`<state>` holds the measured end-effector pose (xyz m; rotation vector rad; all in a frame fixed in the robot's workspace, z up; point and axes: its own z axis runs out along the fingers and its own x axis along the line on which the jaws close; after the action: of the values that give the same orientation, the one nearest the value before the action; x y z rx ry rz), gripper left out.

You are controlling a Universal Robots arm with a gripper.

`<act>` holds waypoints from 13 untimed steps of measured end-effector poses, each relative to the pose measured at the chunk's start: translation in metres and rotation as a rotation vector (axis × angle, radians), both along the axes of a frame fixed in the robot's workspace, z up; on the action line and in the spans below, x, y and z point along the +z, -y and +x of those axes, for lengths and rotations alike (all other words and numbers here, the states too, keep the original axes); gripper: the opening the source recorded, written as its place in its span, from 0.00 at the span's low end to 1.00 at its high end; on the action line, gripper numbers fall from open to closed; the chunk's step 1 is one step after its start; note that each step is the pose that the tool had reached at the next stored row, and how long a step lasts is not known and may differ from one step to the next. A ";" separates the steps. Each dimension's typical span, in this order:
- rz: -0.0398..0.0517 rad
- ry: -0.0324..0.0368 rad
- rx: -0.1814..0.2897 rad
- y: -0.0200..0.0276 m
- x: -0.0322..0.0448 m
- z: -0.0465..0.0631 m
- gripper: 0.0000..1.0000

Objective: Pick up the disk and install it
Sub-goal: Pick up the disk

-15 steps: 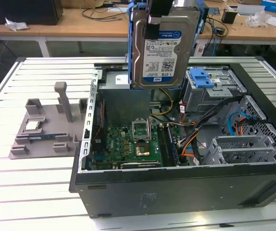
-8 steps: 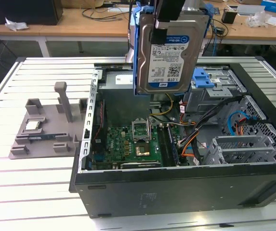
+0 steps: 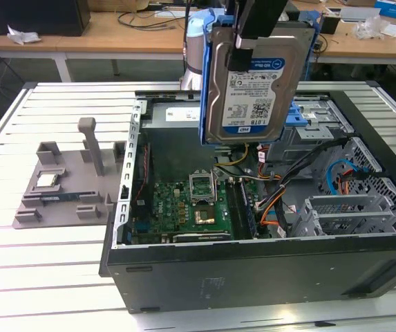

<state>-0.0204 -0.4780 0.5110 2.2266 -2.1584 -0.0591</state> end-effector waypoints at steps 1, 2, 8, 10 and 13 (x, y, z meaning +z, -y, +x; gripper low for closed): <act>0.0000 0.0000 0.000 0.0011 0.0000 0.001 0.37; 0.0001 0.0000 0.000 0.0036 -0.0001 0.003 0.37; 0.0000 -0.0001 0.000 0.0116 -0.0004 0.009 0.37; 0.0000 0.0000 0.000 0.0136 -0.0004 0.011 0.37; 0.0000 0.0000 0.000 0.0173 -0.0006 0.014 0.37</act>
<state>-0.0062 -0.4953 0.5104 2.2266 -2.1583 -0.0591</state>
